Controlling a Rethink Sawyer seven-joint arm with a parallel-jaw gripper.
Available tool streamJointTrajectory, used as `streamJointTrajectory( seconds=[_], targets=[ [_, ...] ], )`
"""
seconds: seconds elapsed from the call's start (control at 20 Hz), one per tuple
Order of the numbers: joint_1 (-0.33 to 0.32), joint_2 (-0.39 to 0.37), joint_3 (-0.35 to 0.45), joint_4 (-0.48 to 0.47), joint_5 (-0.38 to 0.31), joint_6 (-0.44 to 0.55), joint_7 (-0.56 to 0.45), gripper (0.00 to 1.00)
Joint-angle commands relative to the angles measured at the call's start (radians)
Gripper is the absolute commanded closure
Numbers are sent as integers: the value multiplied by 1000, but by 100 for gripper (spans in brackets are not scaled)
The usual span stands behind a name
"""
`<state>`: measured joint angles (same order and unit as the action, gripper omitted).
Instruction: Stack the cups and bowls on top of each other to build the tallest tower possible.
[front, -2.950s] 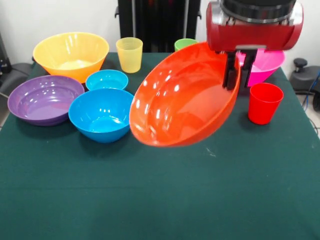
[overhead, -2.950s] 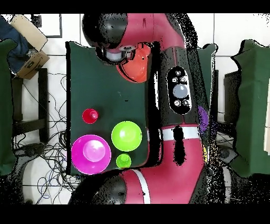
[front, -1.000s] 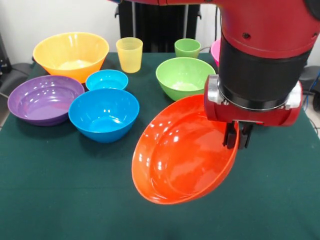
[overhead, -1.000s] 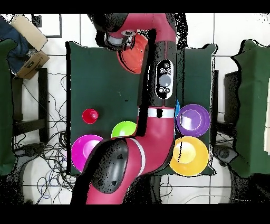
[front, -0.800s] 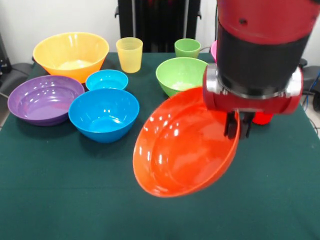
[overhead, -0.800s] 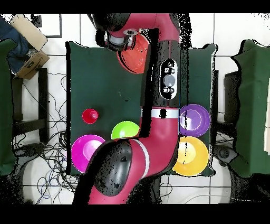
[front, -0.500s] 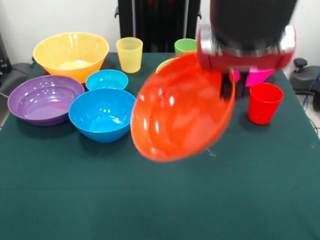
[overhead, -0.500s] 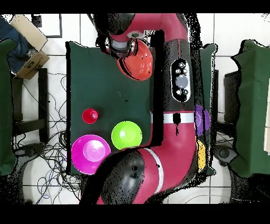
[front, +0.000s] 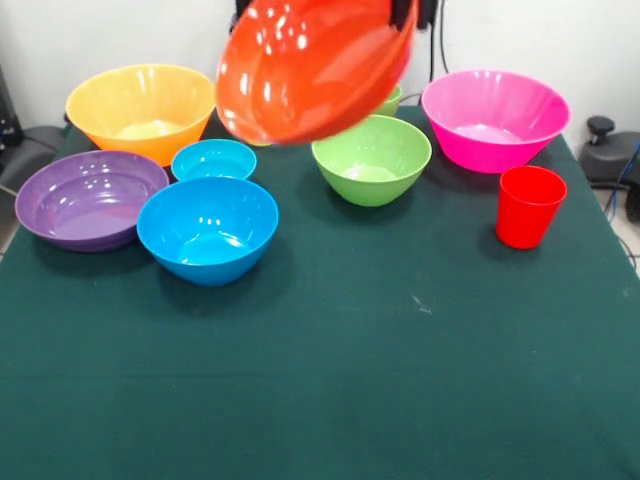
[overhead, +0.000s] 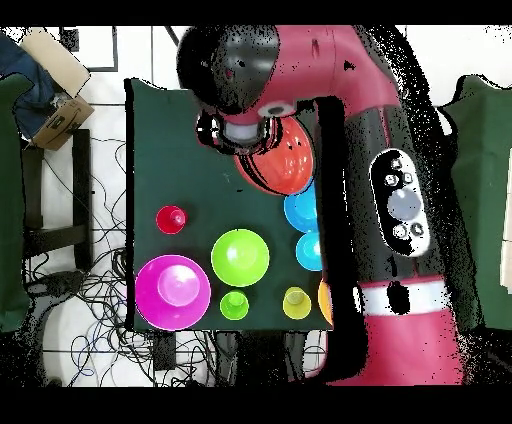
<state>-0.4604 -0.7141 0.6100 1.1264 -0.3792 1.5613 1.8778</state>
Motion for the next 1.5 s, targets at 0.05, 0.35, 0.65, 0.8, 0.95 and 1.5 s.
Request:
streamJointTrajectory(
  seconds=[0.05, 0.35, 0.65, 0.8, 0.95, 1.5],
  targets=[
    [-27, -197, -46, 402, 27, -211, -51, 100],
    [-67, -260, -18, 517, 71, -308, -70, 100],
    [-86, -316, -28, 622, 61, -363, -85, 100],
    [-113, -349, -25, 696, 79, -408, -93, 100],
    [-152, -370, -9, 786, 111, -515, -93, 100],
    [-242, -379, 29, 955, 111, -725, -94, 100]
  ],
)
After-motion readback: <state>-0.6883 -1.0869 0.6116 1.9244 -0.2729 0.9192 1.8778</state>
